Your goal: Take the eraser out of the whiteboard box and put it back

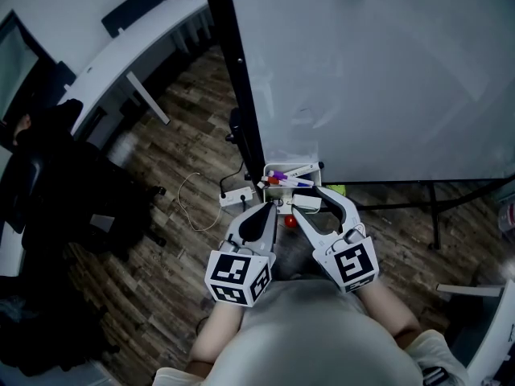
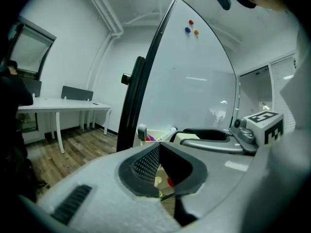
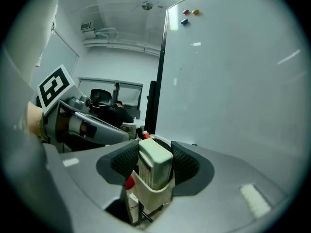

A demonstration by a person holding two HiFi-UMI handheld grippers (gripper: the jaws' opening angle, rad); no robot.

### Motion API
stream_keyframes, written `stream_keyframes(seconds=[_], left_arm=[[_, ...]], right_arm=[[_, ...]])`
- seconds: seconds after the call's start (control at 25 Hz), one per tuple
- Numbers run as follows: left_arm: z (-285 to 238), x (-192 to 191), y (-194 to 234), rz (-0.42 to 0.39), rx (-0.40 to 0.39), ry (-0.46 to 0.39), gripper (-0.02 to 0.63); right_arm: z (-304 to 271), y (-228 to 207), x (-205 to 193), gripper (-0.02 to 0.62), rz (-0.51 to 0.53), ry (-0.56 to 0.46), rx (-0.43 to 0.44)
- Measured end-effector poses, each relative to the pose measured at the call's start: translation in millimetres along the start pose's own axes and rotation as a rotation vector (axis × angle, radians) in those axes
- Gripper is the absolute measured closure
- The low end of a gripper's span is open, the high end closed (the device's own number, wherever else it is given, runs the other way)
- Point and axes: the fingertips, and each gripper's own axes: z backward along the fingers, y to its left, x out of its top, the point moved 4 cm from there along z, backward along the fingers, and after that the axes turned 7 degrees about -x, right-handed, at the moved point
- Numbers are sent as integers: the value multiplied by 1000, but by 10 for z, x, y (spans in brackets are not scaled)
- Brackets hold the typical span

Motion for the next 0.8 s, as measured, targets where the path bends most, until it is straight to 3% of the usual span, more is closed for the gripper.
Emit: stream_keyframes(seconds=[0.8], left_arm=[[2,27,3,-8,5,5,601]], right_arm=[[-71,7,-154,370,-35,52,0]])
